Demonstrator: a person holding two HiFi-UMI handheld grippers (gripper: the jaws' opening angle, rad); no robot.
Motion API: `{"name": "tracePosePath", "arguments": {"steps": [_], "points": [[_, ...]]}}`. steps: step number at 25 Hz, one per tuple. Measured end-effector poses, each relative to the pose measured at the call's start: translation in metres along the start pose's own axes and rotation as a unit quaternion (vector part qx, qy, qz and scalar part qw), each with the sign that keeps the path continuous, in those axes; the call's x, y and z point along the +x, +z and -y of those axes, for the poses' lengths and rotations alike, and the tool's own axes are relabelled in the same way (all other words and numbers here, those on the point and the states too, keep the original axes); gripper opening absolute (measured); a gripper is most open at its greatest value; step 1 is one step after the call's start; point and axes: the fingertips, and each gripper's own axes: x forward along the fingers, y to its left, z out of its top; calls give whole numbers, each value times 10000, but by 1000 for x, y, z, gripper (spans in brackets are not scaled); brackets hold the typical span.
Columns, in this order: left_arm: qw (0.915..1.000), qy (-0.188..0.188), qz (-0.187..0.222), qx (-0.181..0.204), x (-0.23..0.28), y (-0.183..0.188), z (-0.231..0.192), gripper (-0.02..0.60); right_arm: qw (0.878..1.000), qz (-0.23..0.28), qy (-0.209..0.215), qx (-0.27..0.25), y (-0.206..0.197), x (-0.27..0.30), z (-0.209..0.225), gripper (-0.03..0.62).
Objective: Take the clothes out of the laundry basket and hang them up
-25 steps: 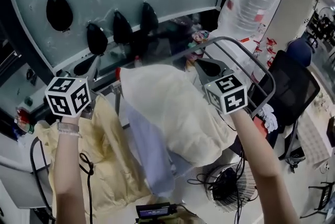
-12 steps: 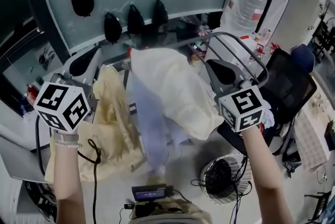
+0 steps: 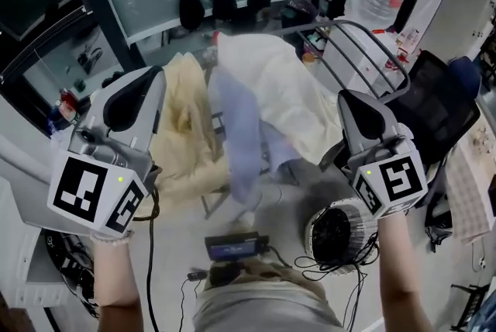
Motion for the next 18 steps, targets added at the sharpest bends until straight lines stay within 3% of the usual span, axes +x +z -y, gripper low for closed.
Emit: {"name": "tracePosePath", "arguments": {"steps": [8,18], "points": [[9976,79,-470,504,-57,-15,48,-8,9996,-75,56,252,-11,-50,-36,3],[9959,134,-887,102,-88,-54,76,-8,9983,-192,103,539,-27,-80,-63,3]]}}
